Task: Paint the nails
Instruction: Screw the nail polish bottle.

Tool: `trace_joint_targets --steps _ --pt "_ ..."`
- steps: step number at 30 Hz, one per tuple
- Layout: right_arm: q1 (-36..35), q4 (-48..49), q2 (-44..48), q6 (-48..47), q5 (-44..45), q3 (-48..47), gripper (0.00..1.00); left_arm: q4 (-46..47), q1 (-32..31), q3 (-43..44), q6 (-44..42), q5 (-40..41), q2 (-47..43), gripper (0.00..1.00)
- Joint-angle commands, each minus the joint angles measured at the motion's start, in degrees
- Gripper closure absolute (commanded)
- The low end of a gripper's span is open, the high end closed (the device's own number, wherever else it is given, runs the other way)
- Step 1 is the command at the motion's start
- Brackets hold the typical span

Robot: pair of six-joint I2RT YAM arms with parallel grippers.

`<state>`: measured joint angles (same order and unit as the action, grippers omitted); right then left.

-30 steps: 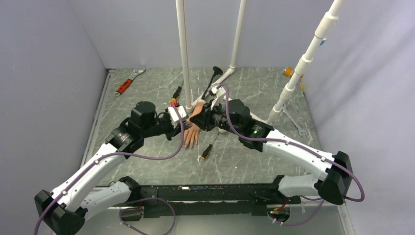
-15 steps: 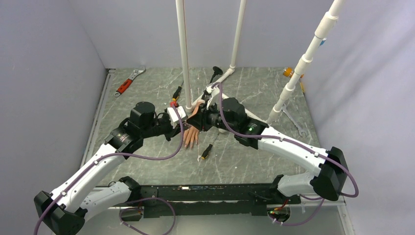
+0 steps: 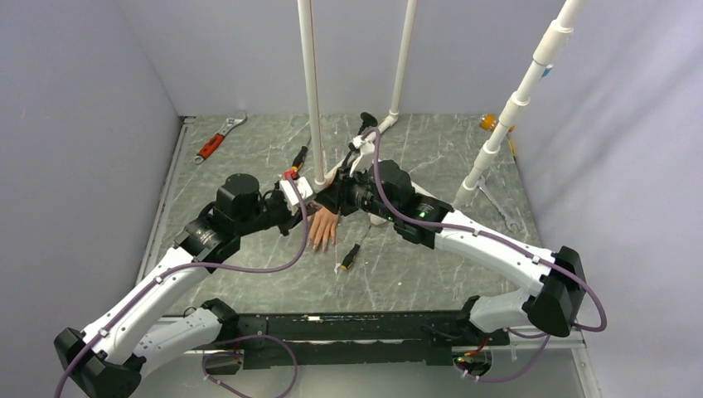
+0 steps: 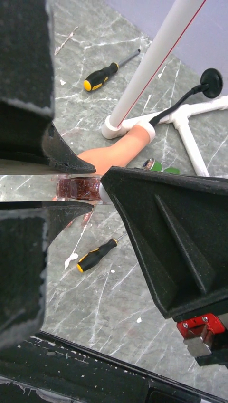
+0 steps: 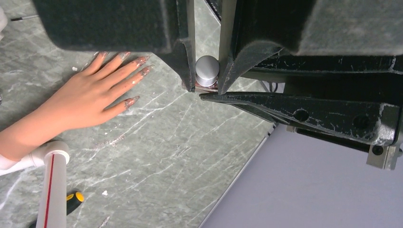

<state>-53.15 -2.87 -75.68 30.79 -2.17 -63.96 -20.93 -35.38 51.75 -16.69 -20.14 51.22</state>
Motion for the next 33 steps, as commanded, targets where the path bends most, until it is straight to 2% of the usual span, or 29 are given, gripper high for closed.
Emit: trace_joint_targets --steps 1,8,9,12,14,17,22,27,33 --pt "-0.1 -6.6 -0.6 5.0 6.4 -2.4 1.0 5.4 0.1 0.3 0.7 4.6 -2.5 1.0" --pt "-1.7 -9.5 -2.1 6.6 9.2 -5.5 0.96 5.6 0.1 0.1 0.6 5.6 -2.8 1.0" --pt "-1.8 -9.3 -1.7 5.9 8.6 -5.6 0.9 5.4 0.2 0.2 0.6 5.6 -2.6 1.0" --pt "-1.8 -8.4 0.2 4.5 7.2 -5.9 0.53 5.5 0.1 0.1 0.5 5.6 -2.7 1.0" --pt "-1.9 -8.6 1.5 3.5 7.3 -6.4 0.36 5.7 0.1 -0.1 0.5 5.7 -3.0 1.0" --pt "-1.9 -8.9 3.5 1.8 7.2 -7.1 0.24 5.8 0.2 -0.2 0.5 5.5 -3.3 1.0" --pt "-1.5 -6.8 8.4 -3.0 5.9 -4.5 0.2 6.1 0.2 -0.5 0.6 4.1 -3.7 1.0" --pt "-0.7 -1.3 16.3 -13.5 -3.9 1.0 0.2 5.8 0.2 -0.2 1.3 -0.2 -3.6 1.0" --pt "-0.2 5.2 22.7 -23.3 -14.4 6.9 0.23 8.0 1.8 -0.1 4.2 -17.6 -3.2 1.0"
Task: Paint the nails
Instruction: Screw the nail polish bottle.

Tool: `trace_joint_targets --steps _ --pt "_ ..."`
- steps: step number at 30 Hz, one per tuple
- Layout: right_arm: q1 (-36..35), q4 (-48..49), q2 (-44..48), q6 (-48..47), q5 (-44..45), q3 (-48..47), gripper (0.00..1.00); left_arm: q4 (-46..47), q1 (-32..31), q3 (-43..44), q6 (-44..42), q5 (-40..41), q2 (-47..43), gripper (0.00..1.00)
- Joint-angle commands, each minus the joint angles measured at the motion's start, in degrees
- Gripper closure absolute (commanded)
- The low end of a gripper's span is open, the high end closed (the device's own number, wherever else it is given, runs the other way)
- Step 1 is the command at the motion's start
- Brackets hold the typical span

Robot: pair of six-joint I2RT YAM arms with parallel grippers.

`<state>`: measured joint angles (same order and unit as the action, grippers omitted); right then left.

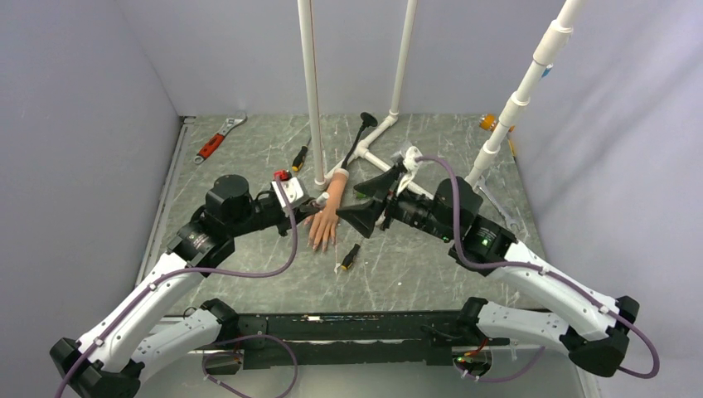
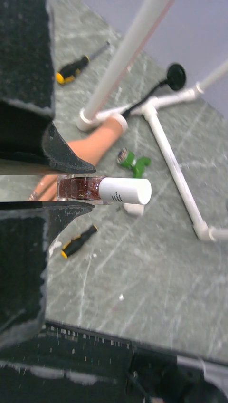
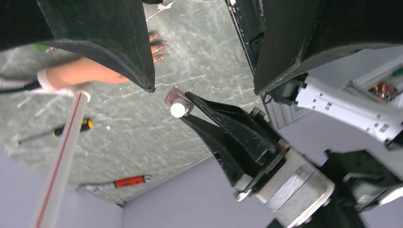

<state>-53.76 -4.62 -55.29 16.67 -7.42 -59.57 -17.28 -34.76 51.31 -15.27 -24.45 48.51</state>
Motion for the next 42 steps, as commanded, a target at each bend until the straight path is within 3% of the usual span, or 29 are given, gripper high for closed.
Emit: trace_joint_targets --steps 1,7,14,22,28,35,42 --pt "0.5 6.3 2.2 -10.5 -10.3 2.2 0.24 4.7 1.7 0.4 3.4 -15.9 -0.1 1.0" --pt "1.2 7.2 2.0 -15.6 -18.9 2.2 0.24 7.7 5.3 1.3 6.8 -32.4 2.7 1.0" --pt "4.0 13.2 1.3 -14.4 -26.9 4.0 0.25 15.9 8.9 0.2 13.8 -45.1 3.9 1.0" --pt "5.6 18.0 -1.2 -12.2 -31.6 3.9 0.25 15.4 9.2 0.3 13.1 -45.5 3.5 1.0" --pt "5.6 18.6 -3.6 -11.4 -32.3 3.1 0.33 14.9 9.2 0.4 12.6 -44.8 3.1 1.0" --pt "5.6 18.7 -5.1 -10.9 -32.6 3.0 0.43 15.1 9.3 0.3 12.6 -44.1 2.9 1.0" --pt "5.6 18.4 -6.8 -10.8 -32.0 2.3 0.64 15.0 9.3 0.3 12.7 -43.9 3.0 1.0"
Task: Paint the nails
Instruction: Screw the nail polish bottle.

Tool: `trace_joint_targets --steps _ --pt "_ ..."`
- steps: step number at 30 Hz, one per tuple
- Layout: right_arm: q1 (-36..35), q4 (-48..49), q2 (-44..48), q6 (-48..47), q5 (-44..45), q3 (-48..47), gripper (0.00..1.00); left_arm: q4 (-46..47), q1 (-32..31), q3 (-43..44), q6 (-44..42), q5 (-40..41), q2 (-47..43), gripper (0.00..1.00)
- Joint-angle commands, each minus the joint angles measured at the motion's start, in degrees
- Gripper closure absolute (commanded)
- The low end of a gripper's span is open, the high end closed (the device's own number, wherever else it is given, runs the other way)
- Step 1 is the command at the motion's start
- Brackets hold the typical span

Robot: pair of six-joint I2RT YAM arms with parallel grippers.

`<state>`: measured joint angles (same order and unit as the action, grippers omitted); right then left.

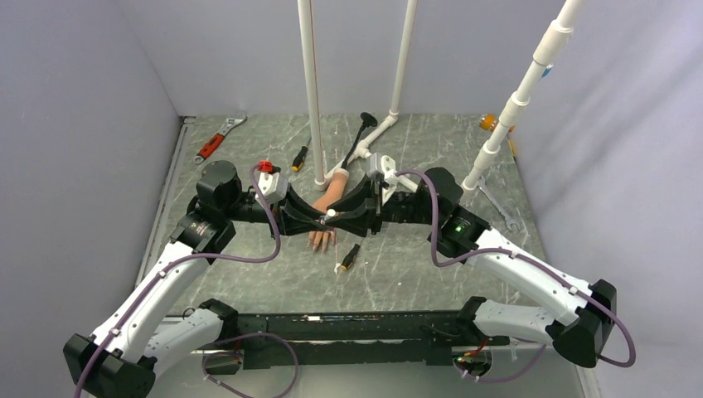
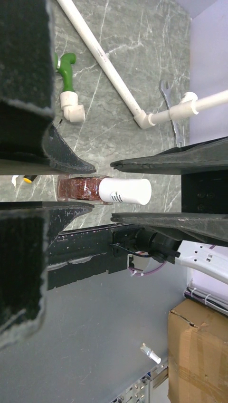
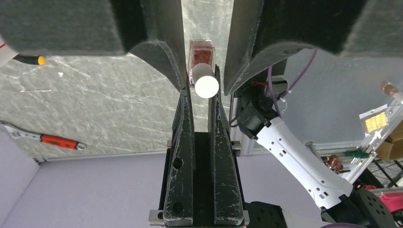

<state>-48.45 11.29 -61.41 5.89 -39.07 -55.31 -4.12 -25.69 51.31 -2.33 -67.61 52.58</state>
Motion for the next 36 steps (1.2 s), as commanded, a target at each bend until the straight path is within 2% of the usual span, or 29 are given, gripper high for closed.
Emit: trace_joint_targets --steps 1,4,5,6,7,19,25,29,36 --pt "0.3 2.3 -1.0 -0.2 -0.2 -2.1 0.67 2.0 0.3 0.2 -0.2 -0.6 -1.1 1.0" --pt "0.2 1.7 -1.4 -0.4 0.2 -2.3 0.77 2.1 0.2 0.2 -0.1 -0.4 -1.0 1.0" --pt "0.3 1.8 -1.5 -0.5 0.2 -2.2 0.83 2.1 0.3 0.1 -0.1 -0.1 -1.1 1.0" --pt "0.2 1.7 -1.6 -0.5 0.2 -2.1 0.95 1.9 0.3 0.1 -0.1 0.7 -1.1 1.0" --pt "0.3 1.5 -1.5 -0.6 0.4 -2.1 1.0 1.7 0.4 0.2 -0.2 1.5 -1.1 1.0" --pt "0.1 1.3 -3.0 0.3 7.7 -0.2 1.0 3.6 2.0 -0.8 1.9 8.8 -1.5 1.0" --pt "-1.0 2.0 -3.8 5.9 20.5 0.6 1.0 2.0 2.3 -1.3 0.9 20.3 -3.7 1.0" --pt "-4.6 1.9 -4.3 7.8 31.4 0.9 1.0 1.4 2.3 -1.9 0.2 27.0 -5.5 1.0" --pt "-11.3 1.2 -7.7 10.8 47.5 -1.1 1.0 1.6 2.3 -2.3 0.6 30.9 -6.2 1.0"
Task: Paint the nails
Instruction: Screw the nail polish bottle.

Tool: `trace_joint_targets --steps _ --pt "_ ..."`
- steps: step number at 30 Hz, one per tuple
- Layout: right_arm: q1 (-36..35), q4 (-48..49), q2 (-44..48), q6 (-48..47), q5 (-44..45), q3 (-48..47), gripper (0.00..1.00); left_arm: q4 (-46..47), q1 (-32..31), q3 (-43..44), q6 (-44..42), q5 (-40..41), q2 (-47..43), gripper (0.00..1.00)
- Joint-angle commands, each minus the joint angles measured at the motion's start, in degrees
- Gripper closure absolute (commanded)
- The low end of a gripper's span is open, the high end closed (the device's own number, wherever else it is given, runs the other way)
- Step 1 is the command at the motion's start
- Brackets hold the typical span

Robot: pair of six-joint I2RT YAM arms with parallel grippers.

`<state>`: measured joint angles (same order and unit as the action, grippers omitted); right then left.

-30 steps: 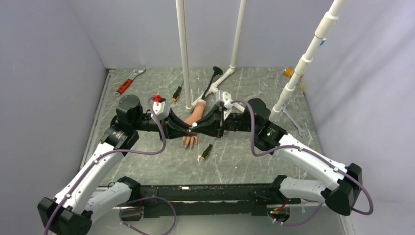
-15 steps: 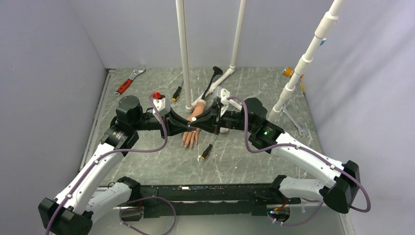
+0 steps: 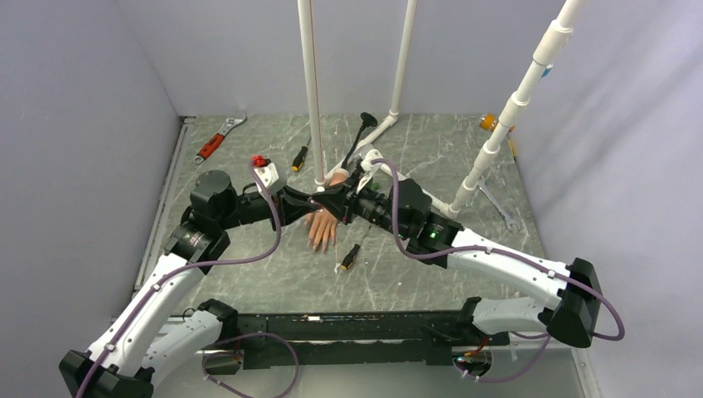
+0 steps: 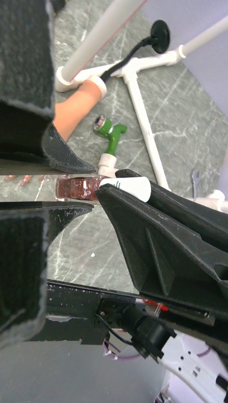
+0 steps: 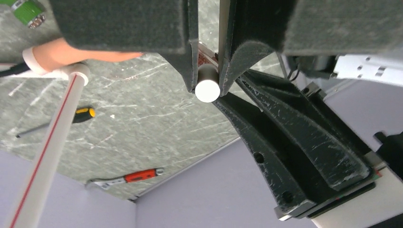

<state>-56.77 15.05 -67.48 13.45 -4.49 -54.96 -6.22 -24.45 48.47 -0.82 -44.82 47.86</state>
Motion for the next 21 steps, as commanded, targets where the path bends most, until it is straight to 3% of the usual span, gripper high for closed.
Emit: trace_joint_targets --steps 1,10,19,21 --pt "-3.9 -2.8 -2.0 3.7 15.3 -1.9 1.0 3.8 1.1 0.4 -0.9 8.8 -1.6 1.0" --pt "-8.5 -4.7 -6.7 10.9 29.2 -4.9 1.0 3.0 1.1 0.6 -1.4 11.8 -1.4 1.0" --pt "-11.4 -4.0 -7.1 12.7 32.4 -5.4 1.0 2.8 1.1 0.4 -1.8 13.1 -1.7 1.0" --pt "-11.7 -4.7 -7.2 12.7 32.8 -5.8 0.95 2.6 1.1 0.5 -2.0 13.4 -1.6 1.0"
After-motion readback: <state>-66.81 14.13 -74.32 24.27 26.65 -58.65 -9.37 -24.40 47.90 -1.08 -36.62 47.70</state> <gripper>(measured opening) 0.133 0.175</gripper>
